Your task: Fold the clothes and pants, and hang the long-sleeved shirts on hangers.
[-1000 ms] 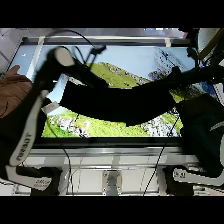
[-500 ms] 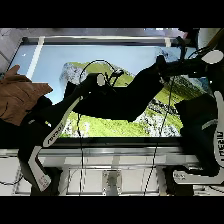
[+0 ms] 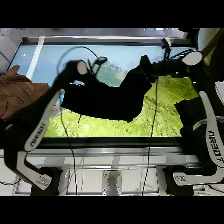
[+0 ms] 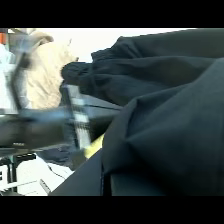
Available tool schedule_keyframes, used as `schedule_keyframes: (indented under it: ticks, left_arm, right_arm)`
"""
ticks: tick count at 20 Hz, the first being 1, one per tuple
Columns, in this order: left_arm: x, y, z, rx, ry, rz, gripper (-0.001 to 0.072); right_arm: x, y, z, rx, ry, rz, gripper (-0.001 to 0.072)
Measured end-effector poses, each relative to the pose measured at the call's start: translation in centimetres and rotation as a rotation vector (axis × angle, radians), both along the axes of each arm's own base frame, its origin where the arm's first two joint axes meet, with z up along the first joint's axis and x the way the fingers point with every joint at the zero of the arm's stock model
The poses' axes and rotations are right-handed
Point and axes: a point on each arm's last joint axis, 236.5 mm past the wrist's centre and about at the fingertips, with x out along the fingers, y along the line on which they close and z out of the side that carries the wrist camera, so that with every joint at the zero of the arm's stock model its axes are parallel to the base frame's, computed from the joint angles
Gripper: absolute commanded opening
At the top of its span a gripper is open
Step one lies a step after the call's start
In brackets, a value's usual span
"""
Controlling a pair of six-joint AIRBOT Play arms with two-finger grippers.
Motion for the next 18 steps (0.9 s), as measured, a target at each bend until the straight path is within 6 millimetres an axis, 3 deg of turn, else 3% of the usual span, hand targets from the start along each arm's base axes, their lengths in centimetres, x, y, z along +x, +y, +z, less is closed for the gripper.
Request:
schedule_keyframes:
  ticks: [3,6,7,8,10,12,14,15,17,18]
  left_arm:
    - [0.5,6.9,5.7,0.036,-0.083,0.095,0.0013]
    - [0.1,12.4,10.8,0.046,-0.17,0.189,0.0013]
    - [-0.2,13.8,11.9,0.052,-0.191,0.213,0.0013]
    - [-0.7,15.0,13.0,0.055,-0.206,0.235,0.0013]
    - [-1.6,16.5,14.4,0.061,-0.22,0.258,0.0013]
    - [-2.3,17.4,15.0,0.071,-0.22,0.265,0.0013]
    - [-2.9,17.8,15.2,0.079,-0.212,0.264,0.0013]
    - [-3.1,18.0,15.2,0.081,-0.21,0.265,0.0013]
    - [-3.4,18.1,15.2,0.087,-0.203,0.263,0.0013]
    - [-3.5,18.2,15.2,0.088,-0.202,0.264,0.0013]
  right_arm:
    - [0.2,5.4,-1.4,0.027,0.001,0.009,0.0003]
    - [0.1,12.5,-2.9,0.073,-0.023,0.023,0.001]
    - [0.1,15.2,-3.2,0.089,-0.046,0.025,0.0166]
    - [0.1,17.9,-3.5,0.103,-0.072,0.033,0.0451]
    - [0.3,22.4,-2.7,0.137,-0.158,0.04,0.0472]
    - [-0.1,25.6,-0.9,0.154,-0.268,0.087,0.0472]
    - [-0.4,26.6,1.5,0.132,-0.391,0.166,0.047]
    - [-0.5,26.2,2.1,0.1,-0.428,0.213,0.0457]
    - [0.1,22.8,2.2,-0.001,-0.448,0.288,0.045]
    - [0.7,20.0,1.5,-0.077,-0.434,0.317,0.0451]
